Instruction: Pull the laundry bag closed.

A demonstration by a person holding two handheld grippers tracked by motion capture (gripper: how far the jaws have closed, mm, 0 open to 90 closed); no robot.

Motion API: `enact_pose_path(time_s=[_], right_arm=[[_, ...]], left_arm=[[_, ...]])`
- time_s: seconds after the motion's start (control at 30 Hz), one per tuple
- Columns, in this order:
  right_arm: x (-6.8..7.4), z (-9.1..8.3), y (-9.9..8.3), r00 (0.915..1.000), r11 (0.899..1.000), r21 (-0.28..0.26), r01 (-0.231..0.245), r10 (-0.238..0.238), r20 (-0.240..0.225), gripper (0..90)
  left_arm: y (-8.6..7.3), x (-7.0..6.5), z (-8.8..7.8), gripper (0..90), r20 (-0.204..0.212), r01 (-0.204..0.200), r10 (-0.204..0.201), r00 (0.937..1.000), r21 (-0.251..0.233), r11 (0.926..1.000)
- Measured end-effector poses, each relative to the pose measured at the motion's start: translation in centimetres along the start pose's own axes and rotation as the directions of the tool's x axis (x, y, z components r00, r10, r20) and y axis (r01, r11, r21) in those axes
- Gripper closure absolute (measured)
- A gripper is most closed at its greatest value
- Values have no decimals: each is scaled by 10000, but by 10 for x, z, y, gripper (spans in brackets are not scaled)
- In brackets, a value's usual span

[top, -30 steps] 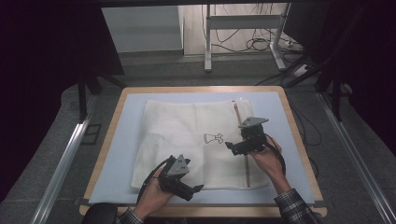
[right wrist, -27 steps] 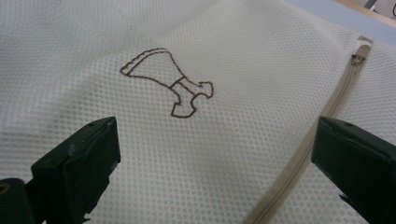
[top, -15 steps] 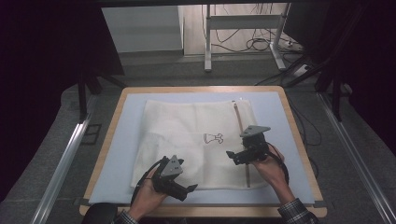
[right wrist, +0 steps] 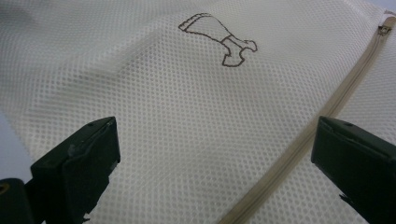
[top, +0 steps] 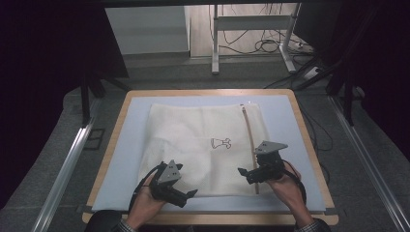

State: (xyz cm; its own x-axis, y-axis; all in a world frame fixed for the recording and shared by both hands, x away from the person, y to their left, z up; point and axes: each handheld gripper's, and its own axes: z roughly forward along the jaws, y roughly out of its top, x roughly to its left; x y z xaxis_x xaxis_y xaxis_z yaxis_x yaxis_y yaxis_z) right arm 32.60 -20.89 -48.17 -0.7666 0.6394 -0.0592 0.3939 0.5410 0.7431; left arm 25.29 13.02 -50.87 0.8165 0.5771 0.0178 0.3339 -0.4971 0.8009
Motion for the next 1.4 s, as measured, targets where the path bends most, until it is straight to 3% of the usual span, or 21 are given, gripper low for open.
enact_pose_path(time_s=[0.23,0.53,0.83,1.4], right_arm=[[6,-15,-9,10000,9997,-241,0,2,48,13],[14,-28,-22,9996,9998,-100,166,-163,227,13],[19,-46,-35,9992,9997,-161,177,-171,374,12],[23,-74,-66,9969,9991,-152,-396,406,679,12]], left_arm=[[-5,4,-11,27,-193,135,-138,9997,-143,9998],[-14,7,-24,26,-497,158,-168,9986,-218,9996],[-24,12,-39,25,-743,456,-492,9960,-499,9977],[-46,17,-62,24,-1030,787,-872,9909,-839,9934]])
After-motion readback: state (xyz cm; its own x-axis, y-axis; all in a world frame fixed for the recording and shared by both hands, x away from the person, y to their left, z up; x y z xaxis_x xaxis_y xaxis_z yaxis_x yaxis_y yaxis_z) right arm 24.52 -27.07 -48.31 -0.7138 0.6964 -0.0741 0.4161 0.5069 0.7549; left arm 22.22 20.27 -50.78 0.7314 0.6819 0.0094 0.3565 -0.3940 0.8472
